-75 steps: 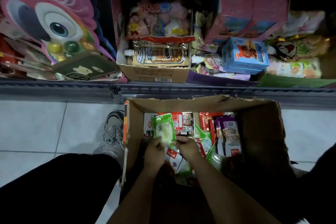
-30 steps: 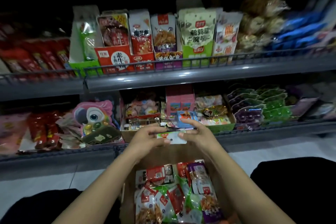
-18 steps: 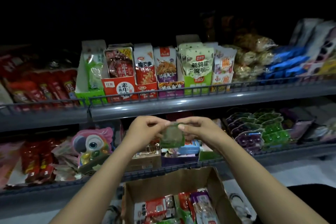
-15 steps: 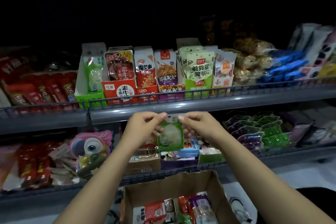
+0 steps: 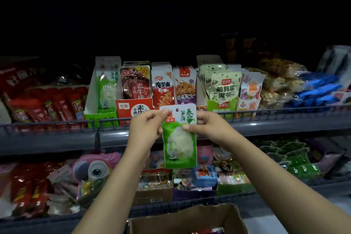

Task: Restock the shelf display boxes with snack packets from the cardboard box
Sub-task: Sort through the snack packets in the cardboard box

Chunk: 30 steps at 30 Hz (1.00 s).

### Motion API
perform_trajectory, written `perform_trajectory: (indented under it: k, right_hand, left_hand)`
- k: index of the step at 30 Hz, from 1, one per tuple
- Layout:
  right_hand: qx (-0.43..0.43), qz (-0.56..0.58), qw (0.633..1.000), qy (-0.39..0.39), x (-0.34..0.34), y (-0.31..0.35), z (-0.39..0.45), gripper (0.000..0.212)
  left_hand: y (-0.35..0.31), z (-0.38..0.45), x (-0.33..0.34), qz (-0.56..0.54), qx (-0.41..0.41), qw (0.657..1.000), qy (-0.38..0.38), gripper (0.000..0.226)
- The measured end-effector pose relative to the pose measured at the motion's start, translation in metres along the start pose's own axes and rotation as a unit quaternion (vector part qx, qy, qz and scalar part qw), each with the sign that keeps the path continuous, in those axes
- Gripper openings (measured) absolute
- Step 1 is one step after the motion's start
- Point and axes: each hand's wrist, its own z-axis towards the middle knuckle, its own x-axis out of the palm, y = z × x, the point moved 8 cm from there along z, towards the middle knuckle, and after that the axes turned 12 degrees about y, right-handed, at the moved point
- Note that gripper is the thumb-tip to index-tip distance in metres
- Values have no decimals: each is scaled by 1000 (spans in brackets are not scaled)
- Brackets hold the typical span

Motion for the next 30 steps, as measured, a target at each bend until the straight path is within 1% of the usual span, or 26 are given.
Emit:
perform_trajectory:
  k: [3, 5, 6, 7, 9, 11, 13, 14, 18, 21, 23, 27, 30]
  right_hand:
    - [-1, -12, 1000, 3, 2, 12, 17, 9]
    - [-6, -24, 1000, -1, 1, 24, 31, 6]
    - [-9, -32, 999, -8, -1, 31, 38, 10]
    - [-14, -40, 999, -16, -2, 39, 47, 14]
    - [-31, -60, 997, -33, -2, 54, 66, 17]
    - [-46, -74, 995, -51, -1, 70, 86, 17]
    - [-64, -79, 993, -67, 2, 88, 105, 14]
    - [-77, -84, 990, -78, 4, 98, 114, 14]
    - [-123, -80, 981, -123, 17, 133, 153, 23]
    - [-137, -68, 978, -140, 29, 150, 187, 20]
    - [-126, -87, 978, -144, 36, 159, 208, 18]
    - [-110, -150, 972, -143, 52, 170, 237, 26]
    - [-90, -172, 973, -128, 63, 165, 253, 25]
  left_hand:
    - [-10, 6, -14, -4, 22, 999, -22, 15]
    - [-21, 9, -25, -4, 62, 997, -35, 7]
    - [-26, 10, -32, 11, 88, 995, -45, 10]
    - [-31, 10, -40, 34, 112, 992, -56, 14]
    - [-36, 11, -59, 123, 143, 978, -90, 17]
    - [-36, 10, -78, 238, 151, 950, -136, 22]
    - [-33, 12, -95, 344, 140, 914, -163, 33]
    - [-31, 14, -102, 380, 126, 901, -170, 34]
    - [-15, 17, -127, 451, 83, 870, -182, 37]
    - [-3, 19, -137, 480, 69, 858, -168, 50]
    - [2, 20, -141, 496, 58, 851, -160, 56]
    - [8, 23, -144, 498, 34, 854, -151, 48]
    - [13, 22, -147, 502, 30, 852, -144, 51]
